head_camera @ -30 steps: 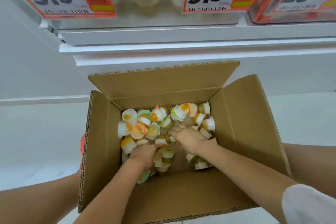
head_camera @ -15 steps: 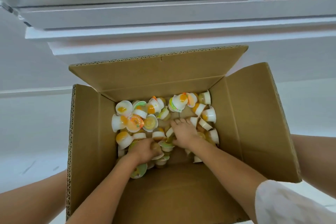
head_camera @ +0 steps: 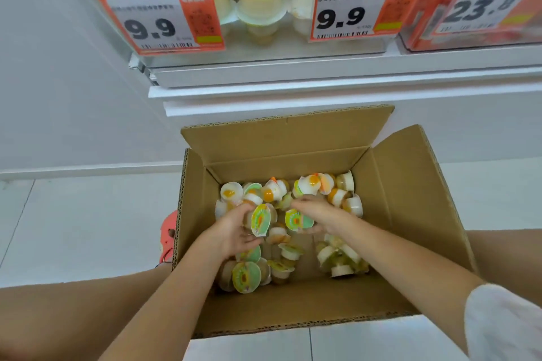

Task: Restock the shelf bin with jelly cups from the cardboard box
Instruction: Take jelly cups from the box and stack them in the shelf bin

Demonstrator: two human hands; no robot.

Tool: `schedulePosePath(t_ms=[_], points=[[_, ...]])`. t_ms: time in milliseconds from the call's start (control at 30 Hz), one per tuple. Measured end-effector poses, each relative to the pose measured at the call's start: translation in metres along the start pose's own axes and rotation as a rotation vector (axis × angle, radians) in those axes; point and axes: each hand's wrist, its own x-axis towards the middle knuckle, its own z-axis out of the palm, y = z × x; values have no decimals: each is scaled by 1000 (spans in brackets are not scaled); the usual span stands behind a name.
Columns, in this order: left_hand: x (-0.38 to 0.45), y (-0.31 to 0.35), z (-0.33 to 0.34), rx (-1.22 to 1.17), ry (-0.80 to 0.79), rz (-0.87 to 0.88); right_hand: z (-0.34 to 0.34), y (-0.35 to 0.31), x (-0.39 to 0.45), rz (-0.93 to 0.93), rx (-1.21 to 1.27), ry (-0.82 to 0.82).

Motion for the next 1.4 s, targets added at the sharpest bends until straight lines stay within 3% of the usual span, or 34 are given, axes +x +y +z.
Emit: schedulePosePath(t_ms=[67, 133, 233, 333, 433, 500, 567, 633, 733, 867, 967, 1067, 1400], points=[[-23, 22, 7, -53, -67, 16, -17, -31, -36, 66, 246, -80], [-54, 47, 19, -31, -125, 49, -34, -63, -76, 54, 281, -97], [-114, 82, 40, 107, -136, 132, -59, -115, -140, -108, 358, -10], [-178, 110, 51, 60, -233, 242, -76, -158, -212, -419, 470, 48], [-220, 125, 55, -92, -448, 331, -88, -172, -265, -850, 375, 94], [-228, 126, 60, -114, -568, 371, -88, -168, -280, -1146, 234, 229], [-226, 120, 69, -136, -639, 400, -79, -158, -277, -1320, 98, 217], [-223, 116, 79, -132, -667, 462, -66, -151, -265, -1345, 5, 164], [-223, 118, 81, -117, -701, 567, -60, -157, -255, -1339, -64, 228], [-223, 125, 71, -165, -852, 601, -68, -165, -253, -1327, -92, 103], [-218, 121, 64, -110, -821, 625, -71, -162, -252, -1276, -295, 36], [-219, 119, 61, -67, -761, 619, -76, -166, -255, -1272, -444, 93], [-223, 120, 53, -53, -798, 619, -72, -177, -265, -1248, -537, 131]])
